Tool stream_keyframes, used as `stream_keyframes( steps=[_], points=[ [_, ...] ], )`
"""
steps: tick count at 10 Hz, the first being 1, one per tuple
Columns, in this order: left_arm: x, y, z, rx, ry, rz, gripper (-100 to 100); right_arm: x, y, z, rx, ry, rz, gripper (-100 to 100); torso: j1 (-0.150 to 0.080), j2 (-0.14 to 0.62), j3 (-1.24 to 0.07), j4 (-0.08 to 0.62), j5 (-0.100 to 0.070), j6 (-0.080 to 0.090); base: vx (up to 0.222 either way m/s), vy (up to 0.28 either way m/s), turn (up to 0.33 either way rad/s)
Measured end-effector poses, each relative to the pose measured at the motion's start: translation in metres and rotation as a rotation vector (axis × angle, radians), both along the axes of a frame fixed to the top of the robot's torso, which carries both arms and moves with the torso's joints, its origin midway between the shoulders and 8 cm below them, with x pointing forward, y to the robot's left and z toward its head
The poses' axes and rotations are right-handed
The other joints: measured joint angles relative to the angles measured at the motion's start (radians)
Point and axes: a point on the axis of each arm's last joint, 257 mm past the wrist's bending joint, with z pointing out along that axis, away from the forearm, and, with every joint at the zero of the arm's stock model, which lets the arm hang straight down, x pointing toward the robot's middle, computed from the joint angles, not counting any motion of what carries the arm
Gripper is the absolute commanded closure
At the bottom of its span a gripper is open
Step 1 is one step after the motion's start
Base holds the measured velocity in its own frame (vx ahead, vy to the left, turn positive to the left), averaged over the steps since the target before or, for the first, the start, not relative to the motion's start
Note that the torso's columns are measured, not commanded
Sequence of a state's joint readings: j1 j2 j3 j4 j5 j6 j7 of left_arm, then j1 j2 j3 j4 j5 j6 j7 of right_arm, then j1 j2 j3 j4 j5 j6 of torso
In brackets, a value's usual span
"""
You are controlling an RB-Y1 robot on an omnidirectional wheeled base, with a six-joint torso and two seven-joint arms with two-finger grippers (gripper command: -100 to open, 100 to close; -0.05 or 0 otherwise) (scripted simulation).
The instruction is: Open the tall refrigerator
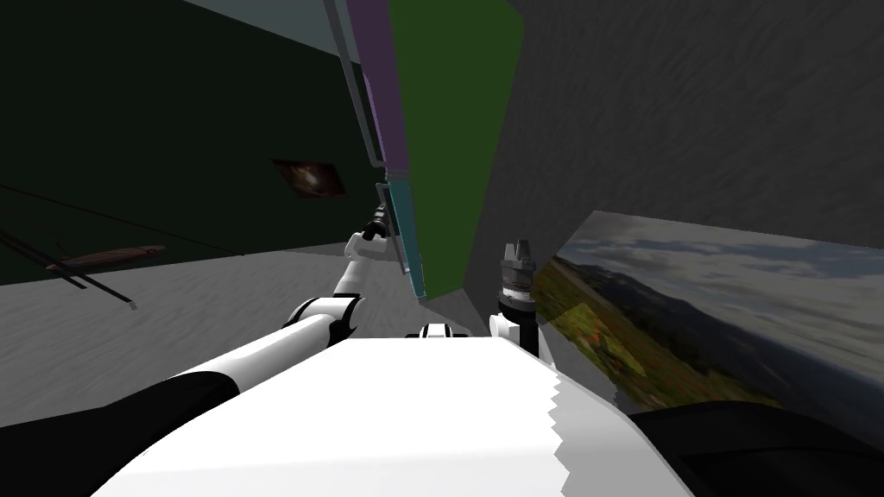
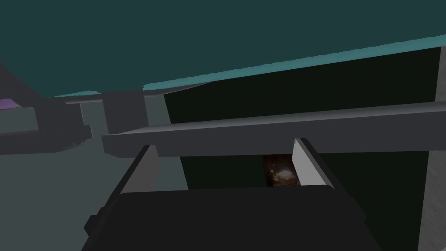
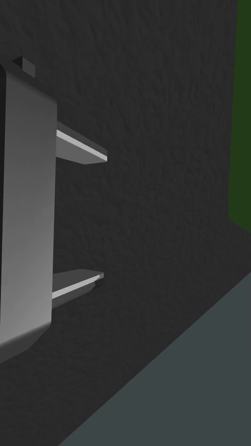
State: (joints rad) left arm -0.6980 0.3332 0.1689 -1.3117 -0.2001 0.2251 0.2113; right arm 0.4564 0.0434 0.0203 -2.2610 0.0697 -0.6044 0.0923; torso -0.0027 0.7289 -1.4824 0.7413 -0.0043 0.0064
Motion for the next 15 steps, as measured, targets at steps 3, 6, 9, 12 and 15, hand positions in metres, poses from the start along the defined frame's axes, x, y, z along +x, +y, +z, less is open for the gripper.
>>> stream_keyframes(
  steps=[3, 6, 9, 12, 15],
  points=[
    [0.013, 0.007, 0.000, -0.019, 0.031, 0.022, -100, 0.000, 0.000, 0.000, 0.000, 0.000, 0.000, 0, -0.003, -0.006, -0.004, 0.004, -0.004, 0.004, -0.004, -0.054, 0.030],
    [0.016, 0.017, 0.004, -0.029, 0.043, 0.038, -100, 0.000, 0.000, 0.000, 0.000, 0.000, 0.000, 0, -0.004, -0.007, -0.005, 0.004, -0.004, 0.005, 0.004, -0.037, 0.014],
    [0.020, 0.023, 0.008, -0.038, 0.049, 0.048, -100, 0.000, 0.000, 0.000, 0.000, 0.000, 0.000, 0, -0.005, -0.006, -0.004, 0.006, -0.006, 0.008, -0.008, -0.014, -0.004],
    [0.019, 0.018, 0.016, -0.037, 0.034, 0.046, -100, 0.000, 0.000, 0.000, 0.000, 0.000, 0.000, 0, -0.005, -0.006, -0.004, 0.003, -0.005, 0.006, 0.009, -0.010, 0.009],
    [0.029, 0.036, 0.011, -0.055, 0.059, 0.071, -100, 0.000, 0.000, 0.000, 0.000, 0.000, 0.000, 0, -0.005, -0.011, -0.008, 0.002, -0.006, 0.011, 0.006, -0.044, 0.023]
  ],
)
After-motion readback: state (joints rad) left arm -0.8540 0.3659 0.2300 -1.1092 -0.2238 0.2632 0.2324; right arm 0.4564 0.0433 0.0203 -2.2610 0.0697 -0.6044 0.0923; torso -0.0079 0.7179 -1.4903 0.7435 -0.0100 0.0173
